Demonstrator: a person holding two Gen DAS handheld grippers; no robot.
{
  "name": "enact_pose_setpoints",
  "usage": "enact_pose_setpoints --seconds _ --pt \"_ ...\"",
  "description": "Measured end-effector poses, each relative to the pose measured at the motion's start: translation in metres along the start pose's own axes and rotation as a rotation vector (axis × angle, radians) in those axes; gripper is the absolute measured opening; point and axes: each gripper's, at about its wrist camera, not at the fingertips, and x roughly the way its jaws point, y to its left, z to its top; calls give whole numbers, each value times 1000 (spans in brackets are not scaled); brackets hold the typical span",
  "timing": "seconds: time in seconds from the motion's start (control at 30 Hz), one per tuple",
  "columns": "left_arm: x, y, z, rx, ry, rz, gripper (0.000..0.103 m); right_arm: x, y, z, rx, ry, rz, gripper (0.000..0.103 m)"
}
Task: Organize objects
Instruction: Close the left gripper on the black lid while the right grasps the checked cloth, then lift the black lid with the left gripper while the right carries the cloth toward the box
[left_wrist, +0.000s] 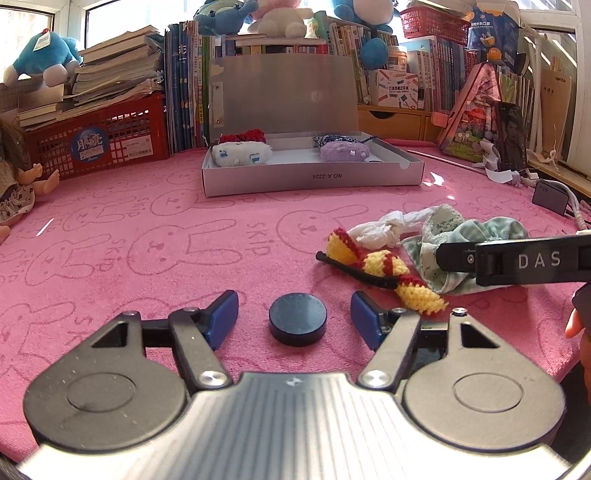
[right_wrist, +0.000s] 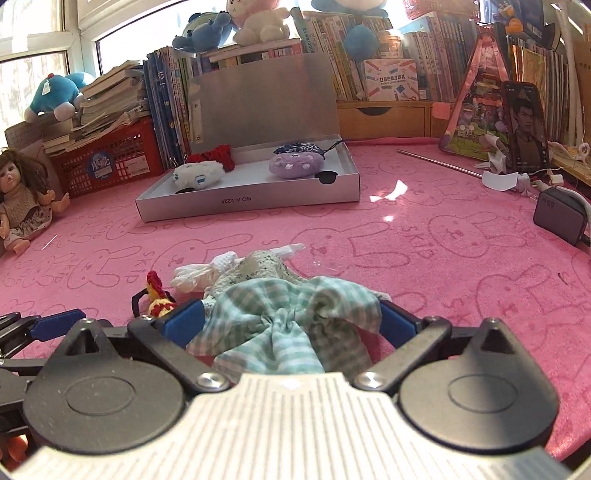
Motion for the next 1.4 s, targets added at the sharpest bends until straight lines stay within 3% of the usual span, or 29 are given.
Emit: enact_pose_setpoints --seconds 0.27,0.6,0.93,1.4 --pt "-1 0 -2 -12 -9 3 70 7 0 -6 -18 20 -1 103" --pt "-9 4 1 -17 -3 -14 37 9 2 -4 -41 39 18 102" --pt "-12 6 13 -40 -17 -25 37 3 4 2 -84 55 52 83" --pt "-8 9 31 -75 -30 -47 37 -4 4 12 -76 59 91 47"
